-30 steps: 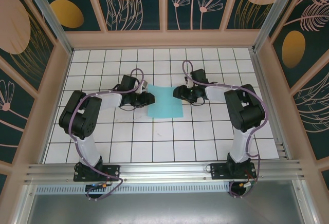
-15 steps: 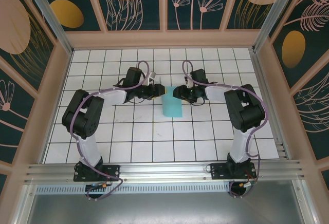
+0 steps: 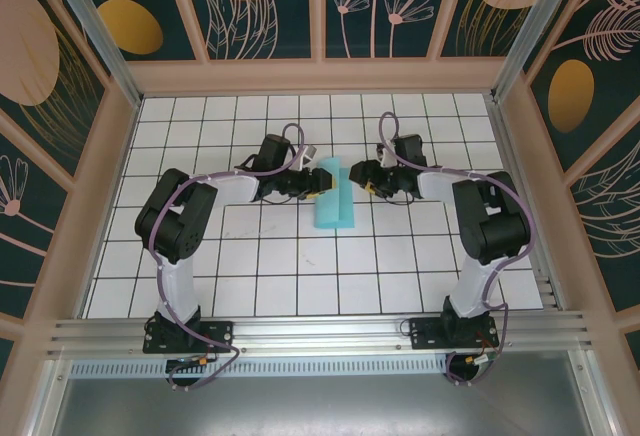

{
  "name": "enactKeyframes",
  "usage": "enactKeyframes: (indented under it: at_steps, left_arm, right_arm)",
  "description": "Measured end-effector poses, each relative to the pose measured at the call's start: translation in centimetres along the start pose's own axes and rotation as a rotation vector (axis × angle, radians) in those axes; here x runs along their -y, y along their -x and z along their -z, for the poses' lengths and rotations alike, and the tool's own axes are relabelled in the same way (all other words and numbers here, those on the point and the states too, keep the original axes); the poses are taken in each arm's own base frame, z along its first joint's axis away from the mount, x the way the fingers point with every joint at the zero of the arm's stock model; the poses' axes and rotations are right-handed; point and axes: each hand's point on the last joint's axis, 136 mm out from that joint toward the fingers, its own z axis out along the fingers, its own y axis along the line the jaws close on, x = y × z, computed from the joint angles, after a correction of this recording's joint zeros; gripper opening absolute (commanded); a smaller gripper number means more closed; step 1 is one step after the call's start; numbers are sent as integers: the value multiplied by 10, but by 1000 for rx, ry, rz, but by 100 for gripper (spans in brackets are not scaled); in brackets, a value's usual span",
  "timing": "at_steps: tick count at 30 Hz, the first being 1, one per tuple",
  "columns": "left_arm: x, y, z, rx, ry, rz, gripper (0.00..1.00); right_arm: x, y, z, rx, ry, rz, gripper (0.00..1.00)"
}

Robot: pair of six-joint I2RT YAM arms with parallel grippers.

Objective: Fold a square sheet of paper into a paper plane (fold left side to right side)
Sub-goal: First fold in half a square sheet of paper at the center of the table.

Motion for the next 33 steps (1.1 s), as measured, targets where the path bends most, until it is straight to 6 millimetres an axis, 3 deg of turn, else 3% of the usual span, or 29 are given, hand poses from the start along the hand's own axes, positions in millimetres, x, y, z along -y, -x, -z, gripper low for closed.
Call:
enactKeyframes:
  at_steps: [9,15,22,33]
  left_arm:
    - [3,3,0,6,-6,-9,56]
    - [3,2,-1,4,-6,-9,56]
    - [1,3,-1,9,2,-10,59]
    - [-31,15,18,105,279,-28,64]
  right_arm:
    - [-37,-1,-7,-16,156,4,48]
    - [-33,-13,-21,-64,169,-31,42]
    - [-29,-18,-27,-86,166,-47,14]
    - [-12,-17,-27,-70,87,-62,14]
